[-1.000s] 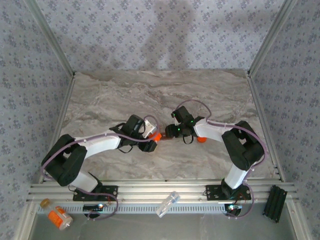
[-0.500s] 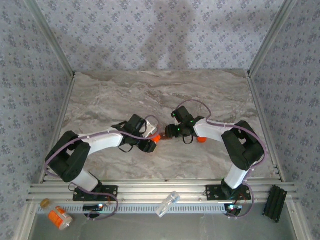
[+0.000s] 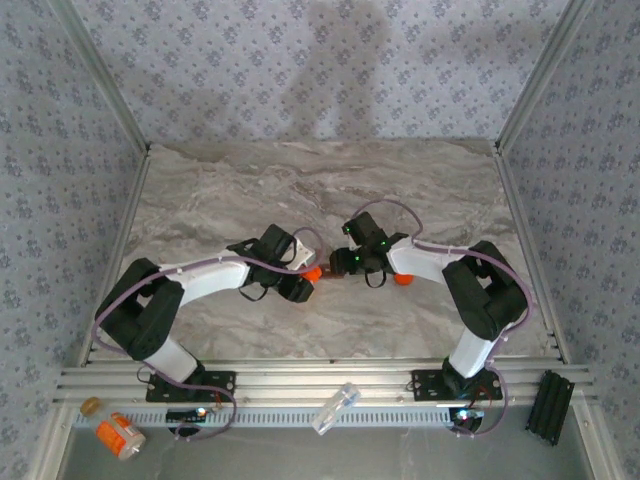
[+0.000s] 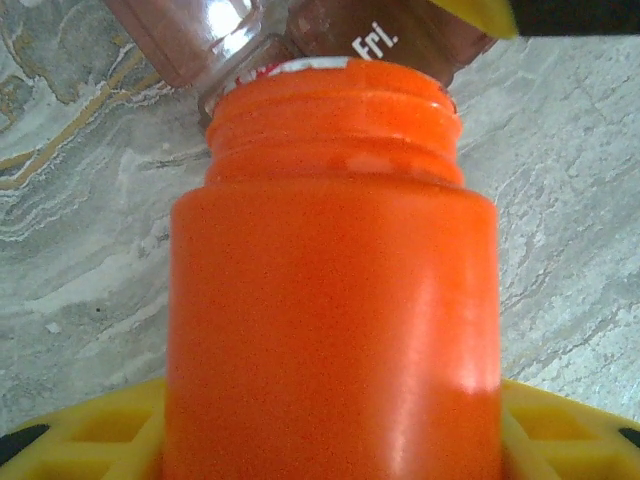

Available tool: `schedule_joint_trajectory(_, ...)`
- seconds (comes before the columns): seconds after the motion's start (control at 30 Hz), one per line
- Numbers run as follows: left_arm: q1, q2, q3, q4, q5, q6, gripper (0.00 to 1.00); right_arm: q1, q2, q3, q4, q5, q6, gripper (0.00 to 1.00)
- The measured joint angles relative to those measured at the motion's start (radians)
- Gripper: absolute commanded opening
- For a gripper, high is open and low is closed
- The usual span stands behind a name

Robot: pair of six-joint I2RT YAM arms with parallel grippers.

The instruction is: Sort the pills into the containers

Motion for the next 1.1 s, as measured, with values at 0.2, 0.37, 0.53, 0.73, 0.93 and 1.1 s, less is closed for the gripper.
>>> schedule_joint_trajectory(0.2, 0.000, 0.001, 0.010, -0.025, -0.010, 0.004, 0.00, 0.002, 0.000, 0.000, 0.000, 0.000, 0.004, 0.56)
schedule_joint_trajectory(0.37, 0.000, 0.001, 0.026, -0.053, -0.031, 0.010, 0.00, 0.002, 0.000, 0.000, 0.000, 0.000, 0.006, 0.56)
schedule_joint_trajectory(0.53, 0.000, 0.001, 0.051, -0.079, -0.042, 0.012, 0.00, 0.002, 0.002, 0.000, 0.005, 0.000, 0.006, 0.55)
schedule_joint_trajectory(0.73, 0.000, 0.002, 0.065, -0.090, -0.046, 0.019, 0.00, 0.004, 0.005, 0.000, 0.011, 0.000, 0.007, 0.55)
schedule_joint_trajectory(0.93, 0.000, 0.002, 0.068, -0.108, -0.046, 0.022, 0.00, 0.004, 0.006, 0.000, 0.014, 0.000, 0.006, 0.55)
schedule_joint_trajectory(1.1, 0.000, 0.018, 0.082, -0.112, -0.046, 0.027, 0.00, 0.004, 0.006, 0.000, 0.014, 0.000, 0.006, 0.55)
